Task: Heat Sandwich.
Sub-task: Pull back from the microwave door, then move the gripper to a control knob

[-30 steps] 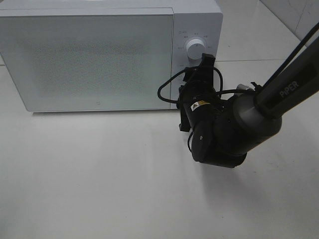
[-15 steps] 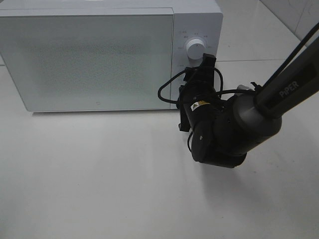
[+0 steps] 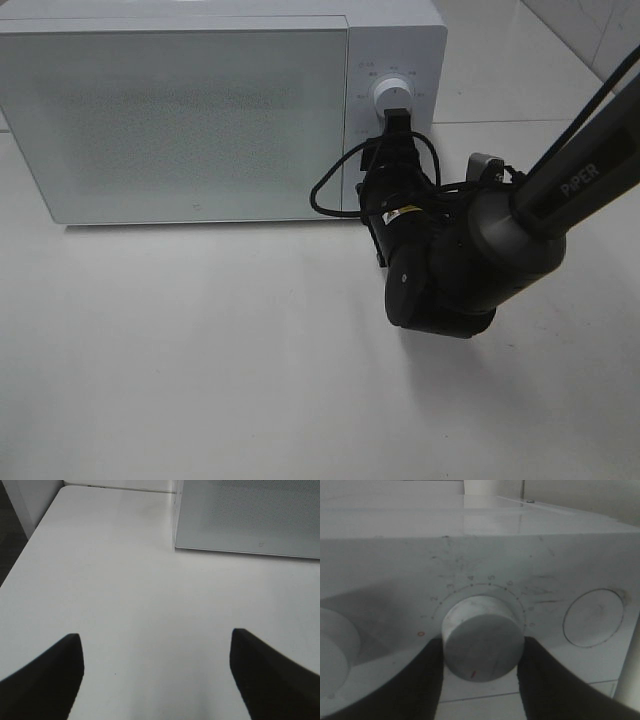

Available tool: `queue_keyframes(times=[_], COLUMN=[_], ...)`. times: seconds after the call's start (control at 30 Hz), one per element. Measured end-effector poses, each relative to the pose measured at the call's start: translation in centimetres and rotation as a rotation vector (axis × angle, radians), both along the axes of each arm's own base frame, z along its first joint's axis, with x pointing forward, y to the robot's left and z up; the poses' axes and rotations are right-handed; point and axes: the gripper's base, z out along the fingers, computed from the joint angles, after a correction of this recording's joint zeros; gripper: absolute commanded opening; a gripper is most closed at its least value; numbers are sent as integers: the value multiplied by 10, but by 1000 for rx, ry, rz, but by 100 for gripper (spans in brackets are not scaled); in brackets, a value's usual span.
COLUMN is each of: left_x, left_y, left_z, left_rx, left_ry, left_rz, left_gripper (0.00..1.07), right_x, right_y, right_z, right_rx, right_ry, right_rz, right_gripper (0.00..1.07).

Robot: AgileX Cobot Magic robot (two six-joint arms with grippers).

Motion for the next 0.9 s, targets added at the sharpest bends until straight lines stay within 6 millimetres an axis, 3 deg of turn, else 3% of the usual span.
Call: queue_keyframes(times=[0.13, 0.6, 0.9], left_x=[0, 0, 0], left_y=[0, 0, 0], left_z=[0, 0, 0], left_rx=[0, 0, 0], left_ry=[0, 0, 0], left_rz=[0, 0, 0], left_gripper=[76, 76, 76], right_x=[0, -3, -27], right_y=[-1, 10, -1], right_z=[-1, 1, 11], right_rx=[-117, -313, -485], right_ry=[-12, -63, -81], right_rz=[50, 202, 304], right_gripper=[65, 66, 66])
